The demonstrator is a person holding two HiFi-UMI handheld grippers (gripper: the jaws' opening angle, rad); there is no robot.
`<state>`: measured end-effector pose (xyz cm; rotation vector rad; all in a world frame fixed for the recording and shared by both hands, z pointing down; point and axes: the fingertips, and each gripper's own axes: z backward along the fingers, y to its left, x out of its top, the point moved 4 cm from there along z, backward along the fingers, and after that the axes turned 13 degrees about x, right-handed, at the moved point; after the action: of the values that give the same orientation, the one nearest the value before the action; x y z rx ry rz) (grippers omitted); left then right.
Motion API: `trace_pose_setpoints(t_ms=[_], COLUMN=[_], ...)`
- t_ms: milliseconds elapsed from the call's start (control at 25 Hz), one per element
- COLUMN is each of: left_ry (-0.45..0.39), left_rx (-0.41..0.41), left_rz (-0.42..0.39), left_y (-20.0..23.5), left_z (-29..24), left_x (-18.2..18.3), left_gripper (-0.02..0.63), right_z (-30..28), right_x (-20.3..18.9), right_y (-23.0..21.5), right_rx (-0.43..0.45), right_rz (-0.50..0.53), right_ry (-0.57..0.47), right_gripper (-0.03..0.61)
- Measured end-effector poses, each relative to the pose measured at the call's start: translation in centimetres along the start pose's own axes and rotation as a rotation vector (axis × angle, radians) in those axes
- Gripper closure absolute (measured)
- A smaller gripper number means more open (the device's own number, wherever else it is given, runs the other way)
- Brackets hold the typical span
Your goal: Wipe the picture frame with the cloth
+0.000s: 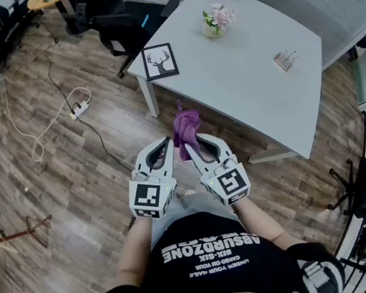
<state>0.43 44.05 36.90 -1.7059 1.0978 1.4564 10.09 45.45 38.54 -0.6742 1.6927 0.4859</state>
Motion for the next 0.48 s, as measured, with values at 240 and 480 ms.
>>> trace_pose_setpoints(t_ms=[240, 480], left_ry=[0.009, 0.031], left_rx=[0.013, 0.018], left_rz=[0.008, 0.048], left_y=[-1.0, 0.2], left_z=[-0.3, -1.4], left_x=[-0.3, -0.9], left_gripper=[0.600, 0.598], right_z=[1.1, 0.1], right_x=[0.0, -0.4], right_y=[-0.6, -1.9], right_rx=[0.016, 0.053], right_rz=[-0.038, -0.082], right_ry=[-0.049, -0.081], right_gripper=[0.476, 0.476])
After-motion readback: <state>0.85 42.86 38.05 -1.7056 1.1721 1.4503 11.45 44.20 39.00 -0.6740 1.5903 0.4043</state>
